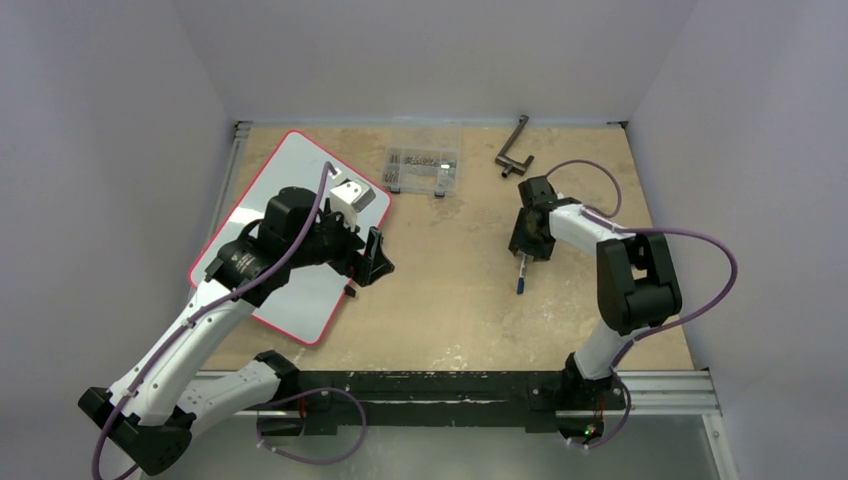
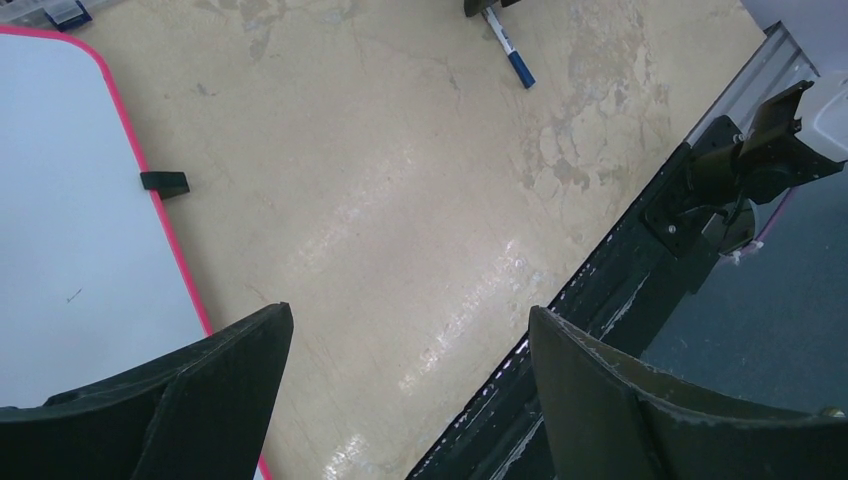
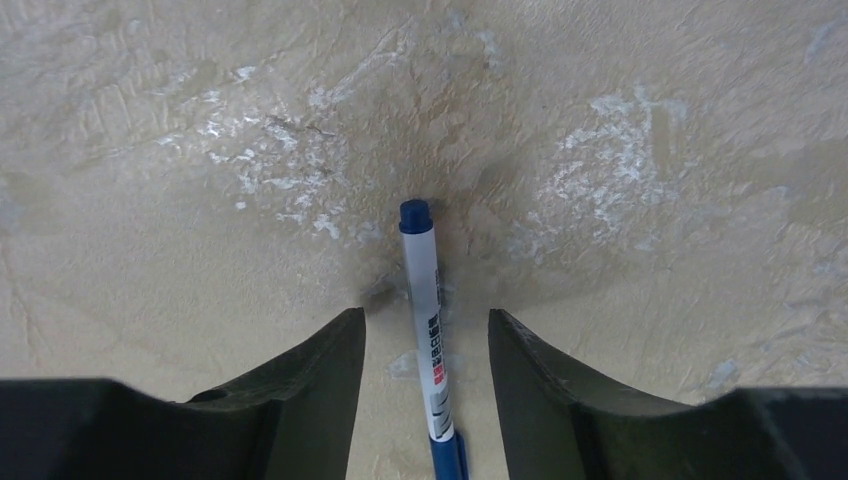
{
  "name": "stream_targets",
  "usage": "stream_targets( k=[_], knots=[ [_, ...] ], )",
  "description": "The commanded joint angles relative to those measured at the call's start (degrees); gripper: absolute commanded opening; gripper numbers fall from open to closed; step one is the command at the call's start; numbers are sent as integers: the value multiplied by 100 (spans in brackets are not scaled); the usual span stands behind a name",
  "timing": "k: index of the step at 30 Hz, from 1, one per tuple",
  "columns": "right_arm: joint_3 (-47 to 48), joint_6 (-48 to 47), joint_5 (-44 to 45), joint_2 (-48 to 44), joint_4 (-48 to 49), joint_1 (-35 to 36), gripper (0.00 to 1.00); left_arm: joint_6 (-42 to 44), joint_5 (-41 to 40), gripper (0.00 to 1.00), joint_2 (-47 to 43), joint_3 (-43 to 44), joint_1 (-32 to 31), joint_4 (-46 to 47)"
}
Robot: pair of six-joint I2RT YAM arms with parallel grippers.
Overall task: Write a sentence on the whiteboard
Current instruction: Pick up the whiteboard marker from the center of the board.
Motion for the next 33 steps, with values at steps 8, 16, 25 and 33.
stream_targets(
  k=[8,16,25,33],
  knots=[
    [260,166,622,557,-49,229,12,84,-150,87,-36,266,-36,-28],
    [164,193,455,302,-38,261,0,87,-261,88,-16,292,-37,-87],
    [-48,470,-302,-1083,229,259,0,31,-383,90,76,314,-42,-100],
    [-549,1115,-1184,-2562,883,260,0,8,-7,89,-12,212,-38,88]
  ],
)
